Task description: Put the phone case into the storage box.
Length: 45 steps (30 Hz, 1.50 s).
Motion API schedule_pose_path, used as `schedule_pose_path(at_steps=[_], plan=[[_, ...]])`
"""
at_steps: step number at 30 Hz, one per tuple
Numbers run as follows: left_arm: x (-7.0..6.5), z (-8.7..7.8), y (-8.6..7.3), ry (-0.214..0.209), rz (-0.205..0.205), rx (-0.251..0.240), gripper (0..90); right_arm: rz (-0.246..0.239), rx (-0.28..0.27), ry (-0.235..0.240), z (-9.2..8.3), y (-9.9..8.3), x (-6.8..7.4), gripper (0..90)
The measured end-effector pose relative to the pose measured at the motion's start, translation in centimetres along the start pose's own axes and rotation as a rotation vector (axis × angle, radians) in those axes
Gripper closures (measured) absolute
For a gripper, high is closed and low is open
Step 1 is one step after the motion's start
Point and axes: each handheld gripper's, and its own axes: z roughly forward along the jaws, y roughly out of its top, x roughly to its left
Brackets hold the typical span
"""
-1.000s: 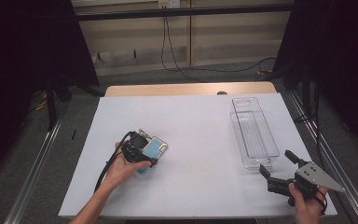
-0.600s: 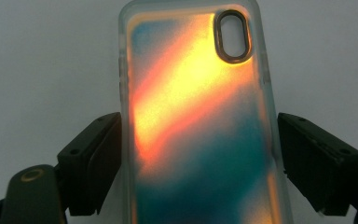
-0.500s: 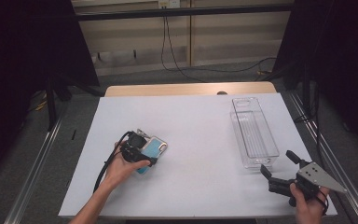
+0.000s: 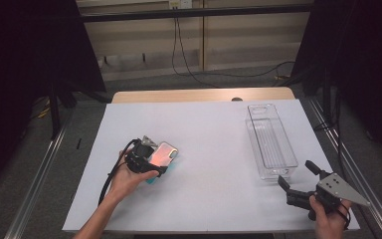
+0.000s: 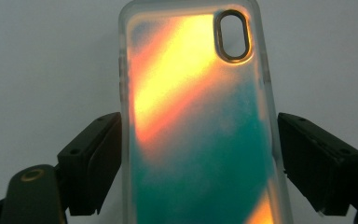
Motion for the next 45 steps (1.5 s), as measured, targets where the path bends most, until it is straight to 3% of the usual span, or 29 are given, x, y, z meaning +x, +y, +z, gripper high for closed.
schedule_pose_path(at_steps=[15, 18, 24, 31, 38, 45], plan=[[-0.6, -1.7, -0.3, 0.033, 0.012, -0.118, 17.0, -0.001, -0.001, -0.001, -0.1, 0.0, 0.0, 0.0], [-0.7, -1.9, -0.2, 0.009, 0.009, -0.136, 17.0, 0.000, -0.001, -0.001, -0.1, 0.0, 0.1, 0.0], [-1.2, -2.2, -0.1, 0.017, -0.001, -0.164, 17.1, 0.000, 0.000, -0.001, 0.0, 0.0, 0.1, 0.0], [-1.7, -2.6, 0.0, 0.061, -0.003, -0.218, 17.0, 0.000, -0.001, -0.001, 0.0, 0.0, 0.0, 0.0], [-2.5, -2.3, 0.3, 0.077, -0.003, -0.235, 17.0, -0.002, -0.002, 0.001, 0.0, 0.1, 0.1, 0.0], [-3.2, -2.3, 0.7, 0.067, 0.008, -0.246, 17.0, 0.003, -0.002, 0.002, 0.0, 0.0, 0.0, 0.0]])
